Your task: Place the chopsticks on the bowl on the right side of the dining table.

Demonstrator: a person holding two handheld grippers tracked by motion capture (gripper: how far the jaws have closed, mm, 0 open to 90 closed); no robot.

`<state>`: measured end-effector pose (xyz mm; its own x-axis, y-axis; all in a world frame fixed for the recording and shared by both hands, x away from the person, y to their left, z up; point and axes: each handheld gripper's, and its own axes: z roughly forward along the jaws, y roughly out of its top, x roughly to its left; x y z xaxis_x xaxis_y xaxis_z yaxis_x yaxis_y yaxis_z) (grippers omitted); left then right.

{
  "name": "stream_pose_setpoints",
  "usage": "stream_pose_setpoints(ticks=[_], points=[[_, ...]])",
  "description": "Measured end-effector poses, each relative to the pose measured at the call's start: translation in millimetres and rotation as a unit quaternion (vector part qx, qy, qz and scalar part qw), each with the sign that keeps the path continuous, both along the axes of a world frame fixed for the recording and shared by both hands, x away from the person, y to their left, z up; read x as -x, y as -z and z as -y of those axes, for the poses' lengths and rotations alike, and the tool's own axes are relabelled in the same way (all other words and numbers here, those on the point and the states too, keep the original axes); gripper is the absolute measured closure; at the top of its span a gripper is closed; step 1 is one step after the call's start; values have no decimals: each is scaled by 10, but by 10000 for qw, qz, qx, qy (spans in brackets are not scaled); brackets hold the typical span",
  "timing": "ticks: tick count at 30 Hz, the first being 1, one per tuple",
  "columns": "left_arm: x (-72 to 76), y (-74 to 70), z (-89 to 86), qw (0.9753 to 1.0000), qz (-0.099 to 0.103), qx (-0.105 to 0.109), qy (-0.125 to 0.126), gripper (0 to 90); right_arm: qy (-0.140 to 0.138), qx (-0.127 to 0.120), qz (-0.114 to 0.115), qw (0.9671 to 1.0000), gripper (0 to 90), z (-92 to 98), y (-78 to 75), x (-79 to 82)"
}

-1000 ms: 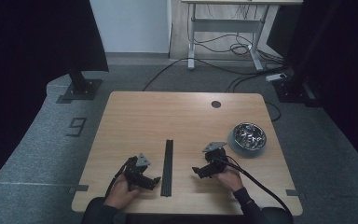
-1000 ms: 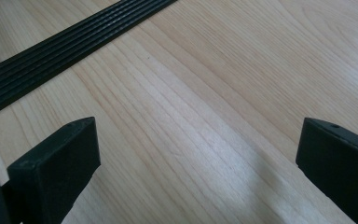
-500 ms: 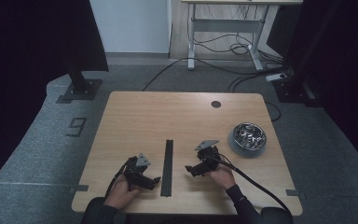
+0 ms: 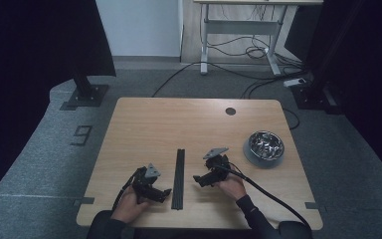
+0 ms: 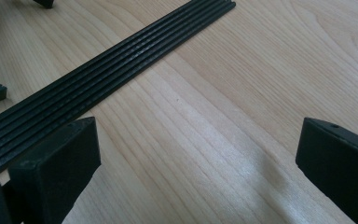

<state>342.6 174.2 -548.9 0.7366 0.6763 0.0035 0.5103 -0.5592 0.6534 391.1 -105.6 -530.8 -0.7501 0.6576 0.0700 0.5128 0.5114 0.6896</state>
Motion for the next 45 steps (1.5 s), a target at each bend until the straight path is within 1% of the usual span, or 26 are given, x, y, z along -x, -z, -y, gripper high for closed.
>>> stream_pose_setpoints(ticks=[7, 11, 16, 17, 22, 24, 26, 32, 35, 41, 45], points=[[0, 0, 0, 10000, 3, -4, 1, 0, -18, 23, 1, 10000, 0, -90, -10, -14], [0, 0, 0, 10000, 4, -4, -1, 0, -24, 102, 24, 9999, 0, -152, -18, -39], [0, 0, 0, 10000, 4, -4, -2, 0, -35, 81, 32, 10000, 0, -217, -23, -55], [0, 0, -1, 10000, 8, -7, -1, 0, -51, 128, 47, 9999, 0, -244, -24, -64], [0, 0, 0, 10000, 4, -3, -2, 0, -92, 151, 63, 9998, 0, -312, -21, -71], [1, 0, 0, 10000, 2, -1, -5, 0, -100, 125, 27, 9999, 0, -335, -12, -78], [1, 0, 0, 10000, 2, -1, -4, 0, -94, 193, 39, 9998, 0, -359, 5, -89], [1, 0, 0, 10000, 1, 0, -5, 0, -127, 280, 60, 9995, 0, -440, 23, -105], [1, 0, 0, 10000, -1, 2, -5, 0, -102, 213, 23, 9997, 0, -470, 32, -118], [3, 0, 1, 10000, -2, 2, -16, 0, -44, 318, 7, 9995, 0, -534, 83, -151], [4, 0, 0, 10000, -1, 0, -20, 0, -72, 378, 29, 9993, 0, -576, 104, -156]])
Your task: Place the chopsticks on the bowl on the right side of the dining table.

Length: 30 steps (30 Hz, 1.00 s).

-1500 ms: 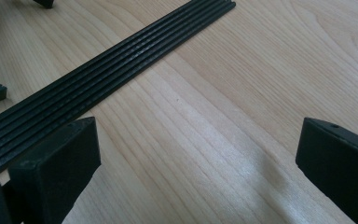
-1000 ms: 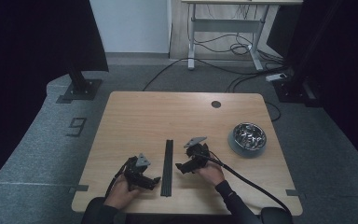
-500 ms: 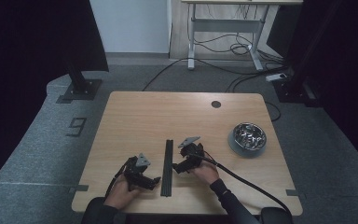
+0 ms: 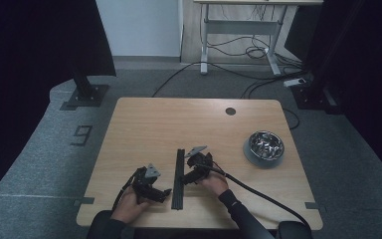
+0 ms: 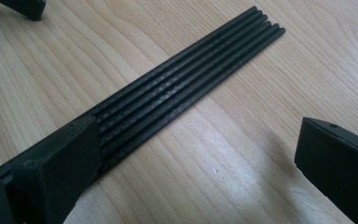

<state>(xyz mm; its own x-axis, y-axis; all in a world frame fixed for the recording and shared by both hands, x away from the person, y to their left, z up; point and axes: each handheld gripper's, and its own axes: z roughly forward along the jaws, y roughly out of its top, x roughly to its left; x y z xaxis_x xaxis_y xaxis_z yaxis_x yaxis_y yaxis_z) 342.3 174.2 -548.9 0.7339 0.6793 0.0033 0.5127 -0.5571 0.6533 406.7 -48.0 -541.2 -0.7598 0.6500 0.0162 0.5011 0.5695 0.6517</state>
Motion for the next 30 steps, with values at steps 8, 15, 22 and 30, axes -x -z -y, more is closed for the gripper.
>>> stream_pose_setpoints(ticks=[8, 15, 22, 30], points=[[2, 0, 0, 10000, -1, 0, -4, 0, 47, 97, 13, 9999, 0, 8, 43, -16], [2, 0, 1, 10000, -2, 3, -5, 0, 76, 162, -43, 9998, 0, 40, 49, -35], [3, 1, 1, 10000, 1, 4, -8, 0, 192, 223, -45, 9996, 0, 121, 44, -68], [3, 1, 1, 10000, 6, 6, -6, 0, 322, 168, -65, 9993, 44, 300, 36, -92]])
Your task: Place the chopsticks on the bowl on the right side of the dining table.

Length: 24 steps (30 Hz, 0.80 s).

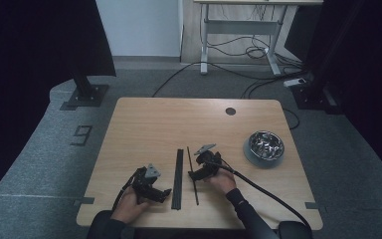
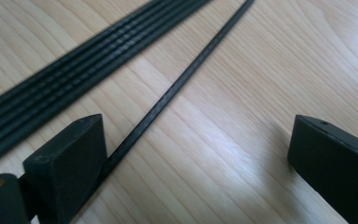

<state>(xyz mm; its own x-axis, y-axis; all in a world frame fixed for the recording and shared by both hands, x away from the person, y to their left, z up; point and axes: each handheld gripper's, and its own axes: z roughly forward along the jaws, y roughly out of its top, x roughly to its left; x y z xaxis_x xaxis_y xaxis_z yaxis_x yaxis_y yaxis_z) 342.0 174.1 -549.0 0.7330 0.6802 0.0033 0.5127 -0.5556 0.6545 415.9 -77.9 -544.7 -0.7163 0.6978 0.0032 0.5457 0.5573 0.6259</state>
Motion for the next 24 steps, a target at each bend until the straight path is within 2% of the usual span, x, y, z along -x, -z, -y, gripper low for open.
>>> stream_pose_setpoints(ticks=[7, 14, 18, 24], points=[[0, 0, 0, 10000, 0, 0, 0, 0, 171, -50, 32, 9998, 62, 169, 4, -2], [0, 0, 0, 10000, 0, 2, -1, 0, 388, -137, 119, 9991, 127, 455, 4, 19], [0, 0, 0, 10000, -1, -1, 0, 0, 520, -174, 160, 9984, 130, 588, 13, 32], [0, 0, 1, 10000, 0, 1, -1, 0, 585, -170, 159, 9980, 174, 727, 3, 43]])
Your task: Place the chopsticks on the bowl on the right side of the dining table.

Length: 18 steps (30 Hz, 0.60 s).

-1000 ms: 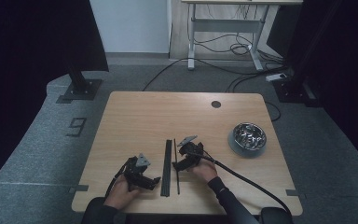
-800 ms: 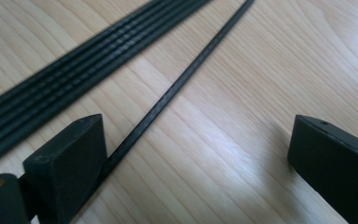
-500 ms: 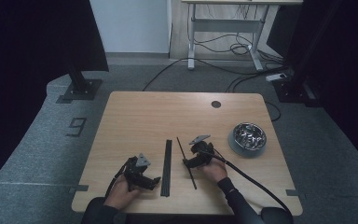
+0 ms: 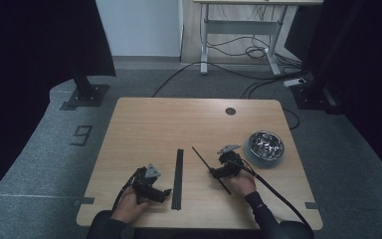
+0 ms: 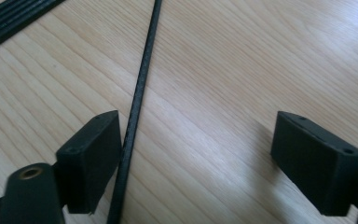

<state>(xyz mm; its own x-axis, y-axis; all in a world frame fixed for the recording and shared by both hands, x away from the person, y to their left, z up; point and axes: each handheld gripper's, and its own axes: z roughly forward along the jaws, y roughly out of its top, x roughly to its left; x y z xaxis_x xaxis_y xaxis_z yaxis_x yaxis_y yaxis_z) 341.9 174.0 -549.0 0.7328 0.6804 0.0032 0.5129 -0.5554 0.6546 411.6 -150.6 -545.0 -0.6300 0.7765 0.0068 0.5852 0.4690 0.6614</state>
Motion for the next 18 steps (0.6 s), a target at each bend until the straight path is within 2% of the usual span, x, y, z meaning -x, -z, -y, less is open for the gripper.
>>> stream_pose_setpoints(ticks=[8, 17, 18], points=[[4, 0, 1, 10000, -7, 5, -16, 0, 0, 2, -18, 10000, 292, 159, -25, 44], [7, 0, 2, 10000, -8, 7, -22, 0, 35, 17, -47, 10000, 376, 282, -44, 82], [7, 0, 2, 10000, -9, 5, -22, 0, 46, 26, -62, 10000, 413, 319, -52, 95]])
